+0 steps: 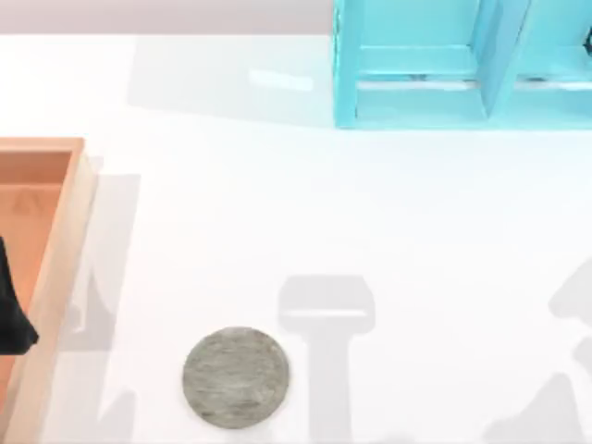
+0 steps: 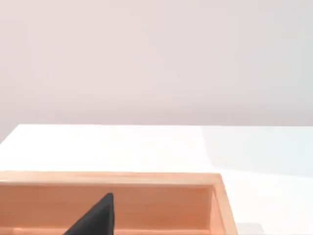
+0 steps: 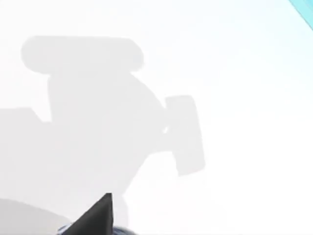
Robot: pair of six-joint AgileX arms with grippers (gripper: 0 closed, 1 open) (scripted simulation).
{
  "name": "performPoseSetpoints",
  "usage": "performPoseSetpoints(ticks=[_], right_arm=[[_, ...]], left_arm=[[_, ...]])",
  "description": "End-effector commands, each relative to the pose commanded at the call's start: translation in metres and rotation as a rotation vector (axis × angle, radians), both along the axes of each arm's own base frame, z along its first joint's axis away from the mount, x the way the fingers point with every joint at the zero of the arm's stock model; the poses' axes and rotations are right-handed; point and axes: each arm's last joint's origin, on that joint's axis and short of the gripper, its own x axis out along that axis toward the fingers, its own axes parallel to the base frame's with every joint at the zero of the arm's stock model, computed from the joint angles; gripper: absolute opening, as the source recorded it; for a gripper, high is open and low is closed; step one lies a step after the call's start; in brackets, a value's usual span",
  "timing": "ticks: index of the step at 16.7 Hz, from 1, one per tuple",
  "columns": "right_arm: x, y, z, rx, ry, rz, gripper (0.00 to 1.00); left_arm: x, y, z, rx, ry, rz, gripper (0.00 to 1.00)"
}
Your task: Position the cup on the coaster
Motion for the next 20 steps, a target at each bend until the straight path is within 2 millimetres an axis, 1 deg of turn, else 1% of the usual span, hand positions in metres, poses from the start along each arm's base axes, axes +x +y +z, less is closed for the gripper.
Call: performPoseSetpoints(ticks=[5, 8, 11, 13, 16, 20], right_arm=[[0.02, -0.005, 0.02, -0.187, 0.253, 0.213, 1.0], [0.036, -0.009, 0.025, -0.281, 0.446, 0.413, 1.0], [0.053, -0.014, 0.027, -0.314, 0.632, 0.612, 1.0], [0.062, -0.017, 0.026, -0.301, 0.733, 0.706, 1.0], [0.068, -0.022, 0.024, -0.273, 0.806, 0.769, 1.0], [0.068, -0.022, 0.024, -0.273, 0.806, 0.769, 1.0]], left_arm=[[0.0, 0.0, 0.0, 0.0, 0.0, 0.0, 1.0], [0.0, 0.0, 0.0, 0.0, 0.0, 0.0, 1.0], [0.0, 0.0, 0.0, 0.0, 0.0, 0.0, 1.0], [0.0, 0.0, 0.0, 0.0, 0.0, 0.0, 1.0], [0.0, 0.0, 0.0, 0.0, 0.0, 0.0, 1.0], [0.0, 0.0, 0.0, 0.0, 0.0, 0.0, 1.0]])
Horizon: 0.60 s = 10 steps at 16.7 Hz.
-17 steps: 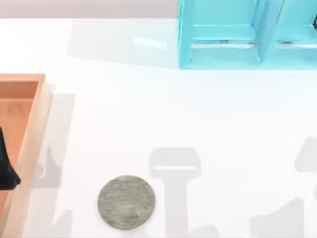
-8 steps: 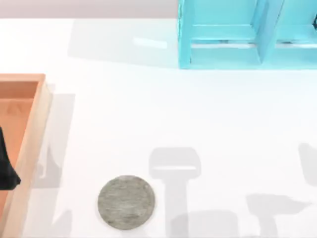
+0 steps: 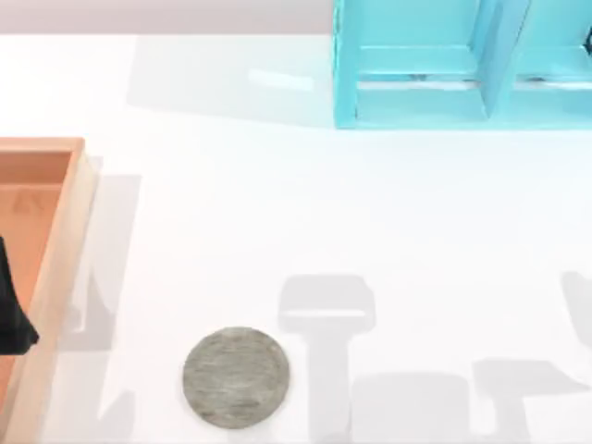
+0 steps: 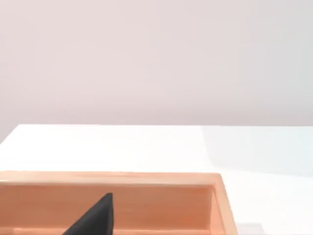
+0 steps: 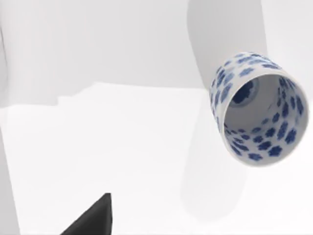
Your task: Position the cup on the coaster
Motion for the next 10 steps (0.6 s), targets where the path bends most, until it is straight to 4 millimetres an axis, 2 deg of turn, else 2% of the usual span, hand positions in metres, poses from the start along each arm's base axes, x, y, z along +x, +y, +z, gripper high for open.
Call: performPoseSetpoints(ticks=[2, 4, 10], right_arm=[[0.0, 0.001, -0.001, 0.0, -0.002, 0.003, 1.0], [0.001, 0.001, -0.01, 0.001, 0.003, 0.001, 1.0], [0.005, -0.001, -0.073, -0.001, -0.008, -0.001, 1.0]], left_arm=[[0.0, 0.0, 0.0, 0.0, 0.0, 0.0, 1.0], [0.0, 0.0, 0.0, 0.0, 0.0, 0.0, 1.0], [0.0, 0.0, 0.0, 0.0, 0.0, 0.0, 1.0]])
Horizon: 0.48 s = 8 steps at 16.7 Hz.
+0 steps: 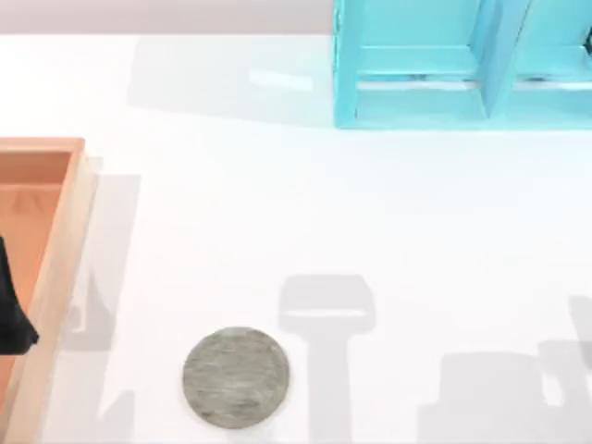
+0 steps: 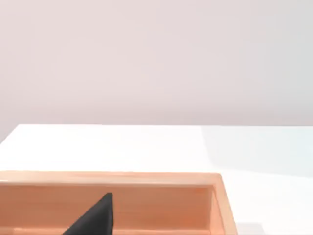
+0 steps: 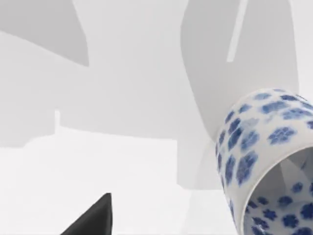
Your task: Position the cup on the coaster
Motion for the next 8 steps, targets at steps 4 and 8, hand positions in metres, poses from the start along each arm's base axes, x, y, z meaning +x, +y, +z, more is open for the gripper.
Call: performPoseSetpoints(ticks=[4, 8], right_arm=[[-0.005, 0.001, -0.026, 0.001, 0.008, 0.001, 1.0], [-0.005, 0.001, -0.027, 0.001, 0.008, 0.001, 1.0]], left_arm=[[0.0, 0.0, 0.0, 0.0, 0.0, 0.0, 1.0], [0.0, 0.0, 0.0, 0.0, 0.0, 0.0, 1.0]])
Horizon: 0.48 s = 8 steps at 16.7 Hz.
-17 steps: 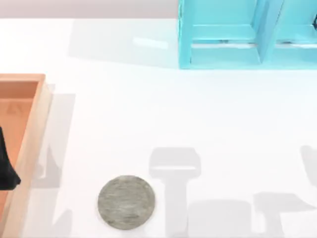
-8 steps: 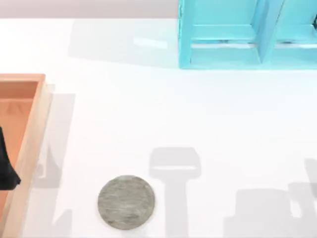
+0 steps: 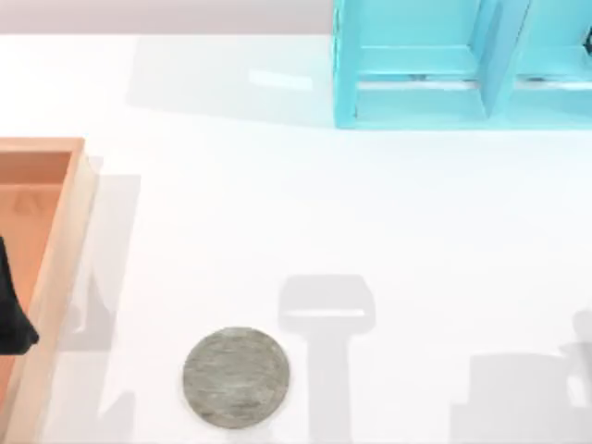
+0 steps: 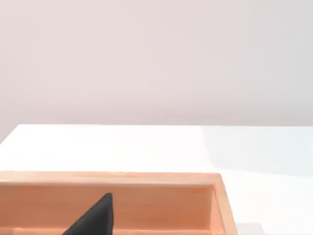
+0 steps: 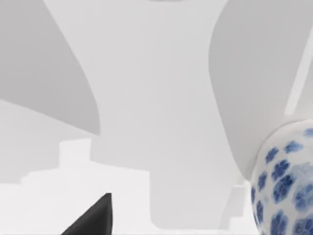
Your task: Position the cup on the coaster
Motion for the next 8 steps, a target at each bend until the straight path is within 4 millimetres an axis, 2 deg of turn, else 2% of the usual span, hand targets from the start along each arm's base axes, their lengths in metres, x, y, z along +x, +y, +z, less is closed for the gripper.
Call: performPoseSetpoints(ticks=[8], right_arm=[[0.0, 0.0, 0.0, 0.0, 0.0, 0.0, 0.4]], left_arm=[[0.0, 0.0, 0.0, 0.0, 0.0, 0.0, 1.0]])
